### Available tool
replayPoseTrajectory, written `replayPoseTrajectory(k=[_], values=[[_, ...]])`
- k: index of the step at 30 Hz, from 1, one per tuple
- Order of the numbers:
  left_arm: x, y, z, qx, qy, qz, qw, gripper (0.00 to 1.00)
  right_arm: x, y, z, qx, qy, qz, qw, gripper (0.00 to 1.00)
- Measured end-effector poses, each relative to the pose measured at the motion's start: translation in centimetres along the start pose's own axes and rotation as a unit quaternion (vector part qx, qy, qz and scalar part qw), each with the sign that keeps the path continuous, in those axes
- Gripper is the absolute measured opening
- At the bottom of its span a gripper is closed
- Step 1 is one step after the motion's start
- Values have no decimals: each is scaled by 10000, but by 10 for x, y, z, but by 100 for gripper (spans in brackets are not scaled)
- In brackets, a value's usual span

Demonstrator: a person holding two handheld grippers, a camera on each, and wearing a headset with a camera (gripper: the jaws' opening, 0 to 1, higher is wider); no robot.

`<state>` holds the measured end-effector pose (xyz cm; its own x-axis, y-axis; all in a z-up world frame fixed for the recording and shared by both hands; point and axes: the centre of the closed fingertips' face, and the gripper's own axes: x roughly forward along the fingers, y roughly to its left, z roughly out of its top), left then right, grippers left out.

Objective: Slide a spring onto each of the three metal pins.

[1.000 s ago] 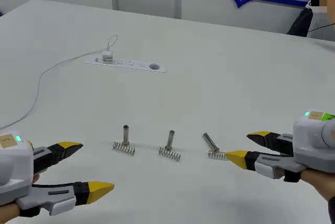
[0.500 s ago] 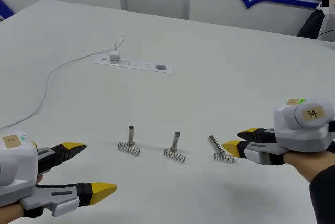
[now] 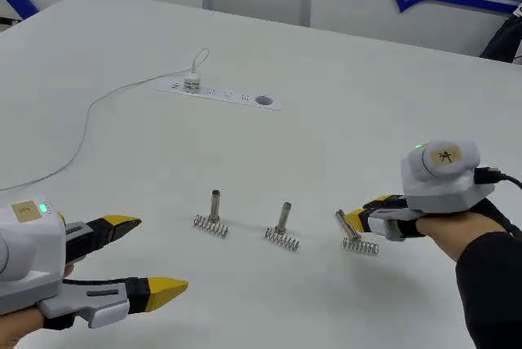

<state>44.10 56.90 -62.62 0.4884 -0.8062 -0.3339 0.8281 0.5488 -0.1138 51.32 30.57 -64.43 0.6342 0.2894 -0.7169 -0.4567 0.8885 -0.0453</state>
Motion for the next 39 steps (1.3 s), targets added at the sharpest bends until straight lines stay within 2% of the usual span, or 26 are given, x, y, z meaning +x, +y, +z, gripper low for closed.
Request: replayPoseTrajectory(k=[10,18,25,39], values=[[0,-1,-5,-38,30,-23,10000,72,25,-5,-6,44,478,-92,9988,19],[2,-1,-6,-67,30,-46,10000,72,38,-8,-11,196,691,-210,9972,17],[3,-1,-7,-87,31,-59,9999,71,45,-12,-16,317,818,-256,9958,14],[1,3,-8,-143,0,-35,9999,71,48,-13,-17,384,973,-265,9942,12]])
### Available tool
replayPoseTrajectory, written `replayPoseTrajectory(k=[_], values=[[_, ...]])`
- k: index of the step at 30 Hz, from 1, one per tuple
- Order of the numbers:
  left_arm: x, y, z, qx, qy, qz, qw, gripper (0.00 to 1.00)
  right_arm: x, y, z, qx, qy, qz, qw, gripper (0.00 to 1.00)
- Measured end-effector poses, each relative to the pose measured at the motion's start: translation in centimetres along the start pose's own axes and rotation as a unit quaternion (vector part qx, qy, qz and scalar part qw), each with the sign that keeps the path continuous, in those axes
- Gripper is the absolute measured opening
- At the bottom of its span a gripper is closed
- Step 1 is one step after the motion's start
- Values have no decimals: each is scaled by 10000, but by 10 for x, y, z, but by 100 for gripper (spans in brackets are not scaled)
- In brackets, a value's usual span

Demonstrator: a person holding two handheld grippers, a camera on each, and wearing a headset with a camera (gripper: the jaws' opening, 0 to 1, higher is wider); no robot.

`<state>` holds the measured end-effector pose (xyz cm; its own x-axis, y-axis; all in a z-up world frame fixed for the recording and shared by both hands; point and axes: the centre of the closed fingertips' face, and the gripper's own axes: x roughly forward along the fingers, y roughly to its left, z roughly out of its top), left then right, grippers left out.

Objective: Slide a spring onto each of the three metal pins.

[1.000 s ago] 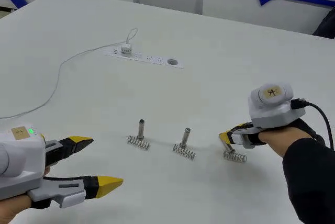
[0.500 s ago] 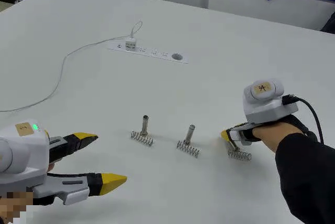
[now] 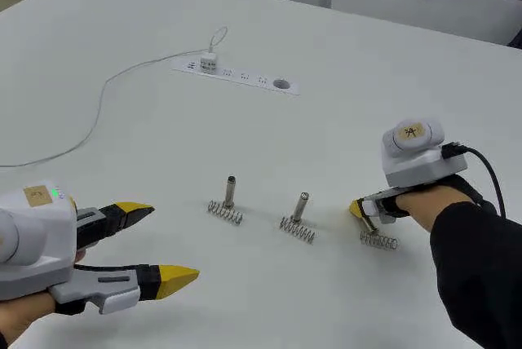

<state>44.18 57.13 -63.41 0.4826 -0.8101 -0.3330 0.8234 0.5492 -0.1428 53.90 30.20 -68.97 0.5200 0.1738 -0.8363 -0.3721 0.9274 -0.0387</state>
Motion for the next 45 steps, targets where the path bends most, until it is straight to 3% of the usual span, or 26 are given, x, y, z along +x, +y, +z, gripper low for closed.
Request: replayPoseTrajectory(k=[15,20,27,45], values=[[0,0,2,7,1,-23,10000,69,0,2,-1,138,155,56,9998,9],[0,0,6,29,-28,-18,10000,69,-1,1,-1,269,75,18,9996,9],[-1,1,9,66,-35,-15,10000,69,-13,5,7,250,-163,22,9996,9],[-3,-4,22,267,-121,-71,9995,68,-46,6,5,296,-601,-91,9977,9]])
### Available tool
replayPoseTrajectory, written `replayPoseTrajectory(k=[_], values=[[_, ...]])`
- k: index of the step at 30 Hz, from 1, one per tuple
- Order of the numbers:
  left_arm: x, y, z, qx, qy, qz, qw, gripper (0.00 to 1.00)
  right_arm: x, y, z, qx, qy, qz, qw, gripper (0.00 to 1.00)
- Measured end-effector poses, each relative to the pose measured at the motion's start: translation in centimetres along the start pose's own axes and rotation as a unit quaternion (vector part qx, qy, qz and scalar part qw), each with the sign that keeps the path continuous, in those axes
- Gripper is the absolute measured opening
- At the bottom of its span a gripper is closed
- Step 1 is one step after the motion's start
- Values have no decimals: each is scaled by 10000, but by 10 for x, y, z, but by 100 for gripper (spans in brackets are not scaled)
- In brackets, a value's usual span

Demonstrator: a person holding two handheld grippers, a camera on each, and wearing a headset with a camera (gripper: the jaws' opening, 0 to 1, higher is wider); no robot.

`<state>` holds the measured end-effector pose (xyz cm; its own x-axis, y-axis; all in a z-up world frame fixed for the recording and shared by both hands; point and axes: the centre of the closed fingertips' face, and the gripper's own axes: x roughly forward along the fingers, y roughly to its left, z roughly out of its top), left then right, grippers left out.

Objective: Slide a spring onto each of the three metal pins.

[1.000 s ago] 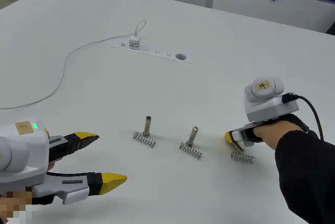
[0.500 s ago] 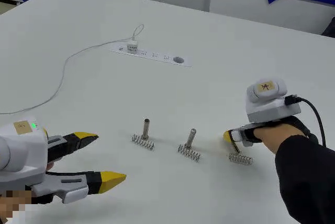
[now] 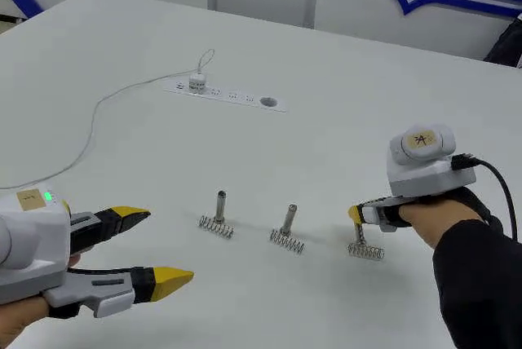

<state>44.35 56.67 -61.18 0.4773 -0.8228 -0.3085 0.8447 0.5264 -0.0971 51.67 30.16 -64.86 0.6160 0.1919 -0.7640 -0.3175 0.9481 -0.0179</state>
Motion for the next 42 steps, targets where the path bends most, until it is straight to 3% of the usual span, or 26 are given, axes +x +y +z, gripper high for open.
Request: replayPoseTrajectory(k=[23,42], values=[[4,-6,8,130,-17,-84,9999,68,-20,2,-16,56,-212,-22,9998,9],[3,-9,9,147,-27,-92,9998,68,-29,3,-21,-223,-272,47,9994,14]])
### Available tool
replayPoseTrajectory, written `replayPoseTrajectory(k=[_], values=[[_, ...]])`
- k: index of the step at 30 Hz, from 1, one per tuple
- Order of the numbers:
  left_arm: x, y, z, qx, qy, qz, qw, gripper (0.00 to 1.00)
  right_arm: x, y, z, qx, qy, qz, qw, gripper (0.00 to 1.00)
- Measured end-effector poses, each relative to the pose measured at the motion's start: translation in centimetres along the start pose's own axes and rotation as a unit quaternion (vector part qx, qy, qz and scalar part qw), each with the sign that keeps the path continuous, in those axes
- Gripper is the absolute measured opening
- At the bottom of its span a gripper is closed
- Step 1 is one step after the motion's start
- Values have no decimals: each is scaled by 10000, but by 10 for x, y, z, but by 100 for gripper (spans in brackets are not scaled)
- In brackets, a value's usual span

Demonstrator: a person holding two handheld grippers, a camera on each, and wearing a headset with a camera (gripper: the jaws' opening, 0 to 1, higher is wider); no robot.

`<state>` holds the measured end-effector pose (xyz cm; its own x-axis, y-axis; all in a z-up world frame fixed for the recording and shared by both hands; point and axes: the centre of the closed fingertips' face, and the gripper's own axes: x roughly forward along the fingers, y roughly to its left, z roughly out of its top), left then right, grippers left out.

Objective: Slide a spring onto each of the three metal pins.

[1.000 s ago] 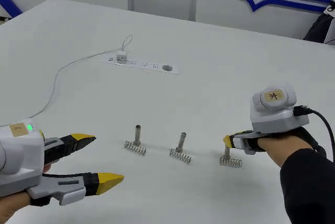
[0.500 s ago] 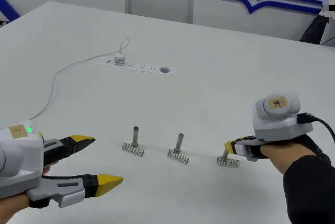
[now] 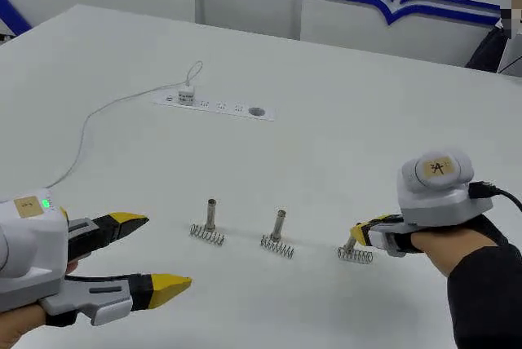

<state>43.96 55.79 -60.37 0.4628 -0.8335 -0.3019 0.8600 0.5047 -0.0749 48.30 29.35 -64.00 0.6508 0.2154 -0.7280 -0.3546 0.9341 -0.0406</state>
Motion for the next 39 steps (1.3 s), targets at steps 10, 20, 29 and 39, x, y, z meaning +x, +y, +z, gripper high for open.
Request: replayPoseTrajectory(k=[10,20,29,39], values=[[1,-2,-3,-26,22,-37,10000,68,4,0,-20,-239,182,170,9994,17],[0,1,-3,-43,60,-19,10000,68,17,5,-30,-766,491,436,9949,21],[-1,-1,-8,-89,99,4,9999,68,23,5,-38,-949,704,574,9913,20],[0,-3,-9,-104,106,-29,9999,67,17,8,-51,-1046,927,623,9882,17]])
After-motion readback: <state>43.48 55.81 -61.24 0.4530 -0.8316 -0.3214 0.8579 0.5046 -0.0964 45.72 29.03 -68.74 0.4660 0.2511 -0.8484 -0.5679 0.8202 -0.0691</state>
